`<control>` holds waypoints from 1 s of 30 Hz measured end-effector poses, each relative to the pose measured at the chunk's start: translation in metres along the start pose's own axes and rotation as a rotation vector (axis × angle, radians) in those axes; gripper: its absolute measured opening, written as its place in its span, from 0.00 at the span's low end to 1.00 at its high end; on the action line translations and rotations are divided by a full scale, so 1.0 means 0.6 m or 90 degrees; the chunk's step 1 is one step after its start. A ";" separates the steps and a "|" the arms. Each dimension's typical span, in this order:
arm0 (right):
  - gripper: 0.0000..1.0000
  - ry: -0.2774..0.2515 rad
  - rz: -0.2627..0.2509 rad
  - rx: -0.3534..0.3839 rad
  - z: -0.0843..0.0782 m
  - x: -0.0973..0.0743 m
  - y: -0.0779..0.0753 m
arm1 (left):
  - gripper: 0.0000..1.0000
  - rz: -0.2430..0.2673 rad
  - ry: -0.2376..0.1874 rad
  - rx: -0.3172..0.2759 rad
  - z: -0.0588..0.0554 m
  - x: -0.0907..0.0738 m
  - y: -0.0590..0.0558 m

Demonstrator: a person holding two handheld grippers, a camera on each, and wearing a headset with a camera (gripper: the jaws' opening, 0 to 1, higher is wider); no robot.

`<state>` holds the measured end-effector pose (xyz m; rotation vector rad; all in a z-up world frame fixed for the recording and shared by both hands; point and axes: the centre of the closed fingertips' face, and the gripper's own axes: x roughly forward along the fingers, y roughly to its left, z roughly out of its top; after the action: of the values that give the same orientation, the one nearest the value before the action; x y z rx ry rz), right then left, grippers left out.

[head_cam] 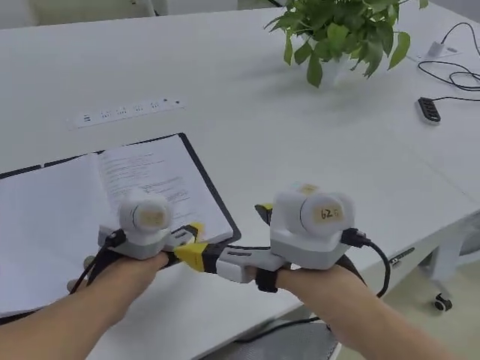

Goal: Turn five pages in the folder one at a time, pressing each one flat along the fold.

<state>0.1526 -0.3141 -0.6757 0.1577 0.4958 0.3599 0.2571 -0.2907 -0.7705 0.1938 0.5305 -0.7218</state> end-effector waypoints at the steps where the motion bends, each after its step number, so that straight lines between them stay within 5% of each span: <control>1: 0.95 0.000 0.000 0.002 -0.001 0.000 0.000 | 0.60 0.002 0.003 -0.003 -0.002 0.003 -0.001; 4: 0.95 0.005 -0.001 0.009 -0.006 0.003 -0.004 | 0.60 0.012 0.013 -0.009 -0.016 0.010 -0.004; 9: 0.94 0.011 -0.001 0.017 -0.010 0.007 -0.008 | 0.60 0.040 -0.009 -0.006 -0.015 0.010 -0.003; 18: 0.93 0.015 -0.003 0.029 -0.013 0.015 -0.014 | 0.58 0.041 -0.036 -0.011 -0.017 0.009 -0.001; 30: 0.92 0.031 0.000 0.043 -0.024 0.026 -0.018 | 0.33 0.045 -0.062 -0.020 -0.022 -0.004 0.012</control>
<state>0.1617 -0.3171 -0.6976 0.2145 0.5561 0.3480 0.2554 -0.2797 -0.7804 0.1456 0.4397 -0.6506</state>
